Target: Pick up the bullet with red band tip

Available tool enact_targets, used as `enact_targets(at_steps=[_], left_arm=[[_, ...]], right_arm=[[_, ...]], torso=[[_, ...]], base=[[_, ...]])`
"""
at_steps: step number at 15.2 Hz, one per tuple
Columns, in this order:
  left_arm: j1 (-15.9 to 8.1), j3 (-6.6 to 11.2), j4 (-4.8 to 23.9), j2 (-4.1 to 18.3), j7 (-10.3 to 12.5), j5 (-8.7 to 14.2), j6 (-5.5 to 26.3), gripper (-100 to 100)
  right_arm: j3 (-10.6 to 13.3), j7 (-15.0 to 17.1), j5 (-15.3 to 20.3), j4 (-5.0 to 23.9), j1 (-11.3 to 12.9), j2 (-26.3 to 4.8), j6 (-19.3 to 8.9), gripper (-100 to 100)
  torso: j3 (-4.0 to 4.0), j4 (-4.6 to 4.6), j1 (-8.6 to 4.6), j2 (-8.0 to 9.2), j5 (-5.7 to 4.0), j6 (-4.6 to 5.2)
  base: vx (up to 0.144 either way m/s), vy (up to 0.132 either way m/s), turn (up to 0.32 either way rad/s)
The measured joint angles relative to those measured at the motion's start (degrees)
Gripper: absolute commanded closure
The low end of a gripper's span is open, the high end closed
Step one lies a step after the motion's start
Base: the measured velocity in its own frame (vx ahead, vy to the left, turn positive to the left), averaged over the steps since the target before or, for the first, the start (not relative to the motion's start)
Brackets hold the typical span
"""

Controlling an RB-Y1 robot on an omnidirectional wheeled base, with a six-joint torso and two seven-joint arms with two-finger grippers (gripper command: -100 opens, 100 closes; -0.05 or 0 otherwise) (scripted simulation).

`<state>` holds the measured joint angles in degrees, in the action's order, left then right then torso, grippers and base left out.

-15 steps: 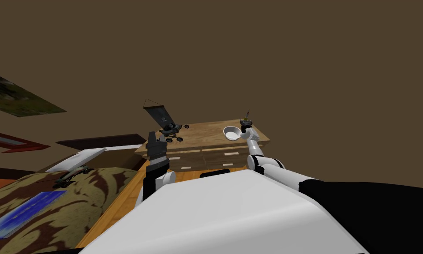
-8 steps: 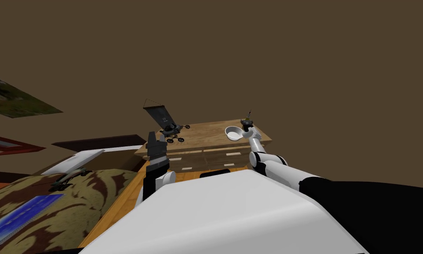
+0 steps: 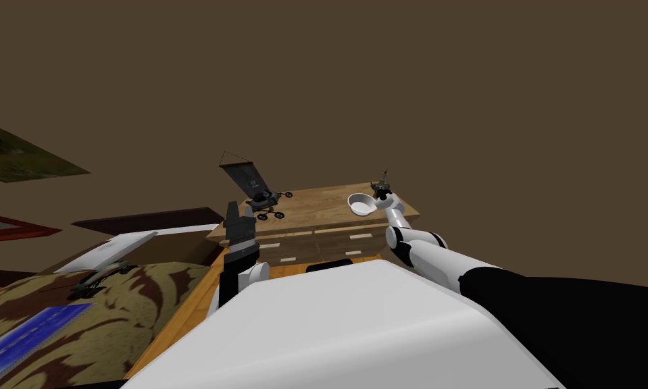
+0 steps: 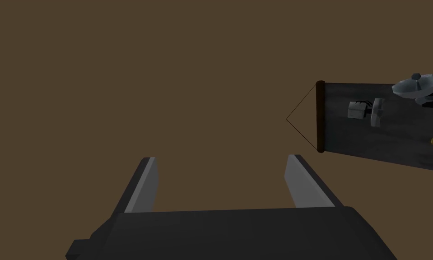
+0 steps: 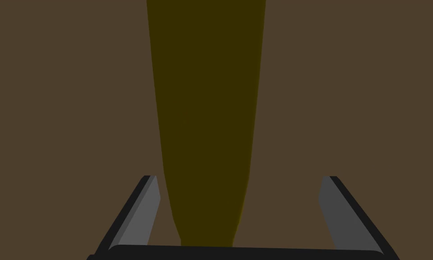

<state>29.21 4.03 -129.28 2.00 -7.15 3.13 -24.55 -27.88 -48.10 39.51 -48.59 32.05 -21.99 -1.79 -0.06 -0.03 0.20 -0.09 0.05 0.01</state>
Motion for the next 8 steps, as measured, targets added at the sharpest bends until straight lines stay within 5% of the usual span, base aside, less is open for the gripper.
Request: enact_targets(at_steps=[8], left_arm=[[0.0,0.0,0.0,0.0,0.0,0.0,0.0,0]], right_arm=[[-1.9,-7.36,-6.22,8.8,2.79,-3.43,5.2,-100]], torso=[[0.02,0.01,0.05,0.03,0.01,0.01]], base=[[0.014,0.046,-0.02]])
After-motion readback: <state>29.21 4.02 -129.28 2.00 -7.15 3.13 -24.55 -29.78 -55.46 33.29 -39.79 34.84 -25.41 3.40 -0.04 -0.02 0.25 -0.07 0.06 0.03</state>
